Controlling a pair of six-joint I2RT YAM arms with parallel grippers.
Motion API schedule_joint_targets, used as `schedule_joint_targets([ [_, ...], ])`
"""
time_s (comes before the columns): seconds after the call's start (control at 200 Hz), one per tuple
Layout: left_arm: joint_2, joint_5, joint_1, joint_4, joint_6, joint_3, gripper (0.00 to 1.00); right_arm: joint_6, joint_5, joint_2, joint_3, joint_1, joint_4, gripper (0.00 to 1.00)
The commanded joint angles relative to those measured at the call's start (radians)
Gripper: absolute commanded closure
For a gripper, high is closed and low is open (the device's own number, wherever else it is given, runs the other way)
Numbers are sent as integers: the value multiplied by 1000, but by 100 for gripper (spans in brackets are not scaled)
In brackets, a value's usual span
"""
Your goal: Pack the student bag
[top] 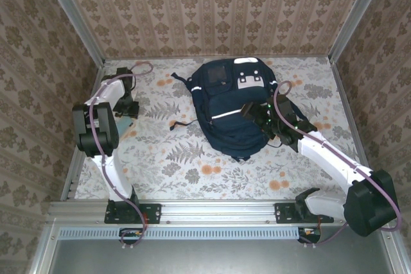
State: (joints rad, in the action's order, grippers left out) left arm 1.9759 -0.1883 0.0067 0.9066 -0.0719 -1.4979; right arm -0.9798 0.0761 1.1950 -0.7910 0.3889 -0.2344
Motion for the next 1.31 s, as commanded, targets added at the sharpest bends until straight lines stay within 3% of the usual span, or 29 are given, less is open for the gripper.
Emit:
schedule_joint_targets([
  [0.0,-24,25,-7,44,2,-11,58,-14,11,-27,10,3,-6,1],
  [0.055,-32,45,-7,50,-2,-11,53,-14,9,-30,10,2,-8,2],
  [0.14,-40,66,-7,88,-23,-15,27,-13,7,-37,10,3,-11,1],
  [0.18,-37,65,-9,115,-36,-21,21,-13,6,-38,9,4,-11,1],
  [0.275,-32,20,-25,137,-73,-20,15,-8,8,-35,0,7,-13,1],
  [0.47,-45,-49,-51,145,-196,16,14,3,13,-28,-27,9,-29,1],
  [0.76,-62,-106,-26,96,-306,37,22,-10,19,-25,-21,10,-23,2],
  [1.055,-64,-14,-7,106,-291,20,58,-12,8,-29,-17,15,-26,2],
  [1.2,-86,113,-11,112,-245,16,71,-10,4,-29,-20,16,-32,2],
  [1.3,-107,162,-38,113,-189,18,74,-2,-3,-35,-22,16,-38,2],
])
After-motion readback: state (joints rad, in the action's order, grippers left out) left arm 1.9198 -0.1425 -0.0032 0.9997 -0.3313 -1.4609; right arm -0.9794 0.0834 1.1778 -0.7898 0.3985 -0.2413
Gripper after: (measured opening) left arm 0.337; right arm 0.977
